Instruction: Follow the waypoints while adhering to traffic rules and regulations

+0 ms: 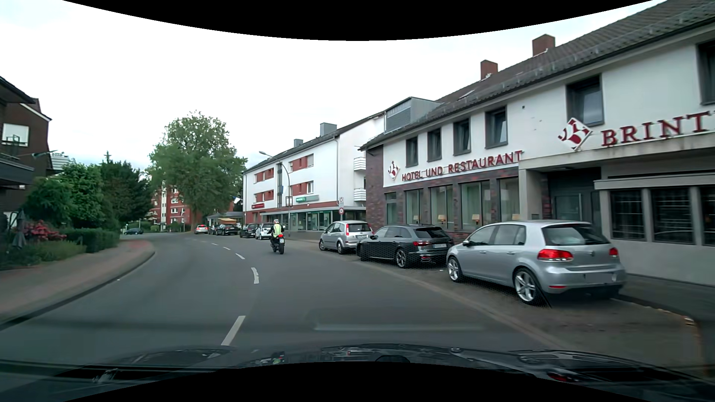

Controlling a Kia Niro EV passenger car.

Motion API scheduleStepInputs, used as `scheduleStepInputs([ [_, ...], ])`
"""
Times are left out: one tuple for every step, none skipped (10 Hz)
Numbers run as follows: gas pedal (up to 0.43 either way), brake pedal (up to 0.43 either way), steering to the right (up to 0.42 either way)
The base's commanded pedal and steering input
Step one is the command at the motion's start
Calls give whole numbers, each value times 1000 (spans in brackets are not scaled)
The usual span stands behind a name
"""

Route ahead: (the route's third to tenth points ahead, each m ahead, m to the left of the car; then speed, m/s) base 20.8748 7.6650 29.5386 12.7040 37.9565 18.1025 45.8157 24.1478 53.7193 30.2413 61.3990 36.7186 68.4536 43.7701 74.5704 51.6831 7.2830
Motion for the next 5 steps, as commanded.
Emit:
scheduleStepInputs([
  [130, 0, -127],
  [130, 0, -126],
  [130, 0, -126],
  [130, 0, -126],
  [130, 0, -125],
])
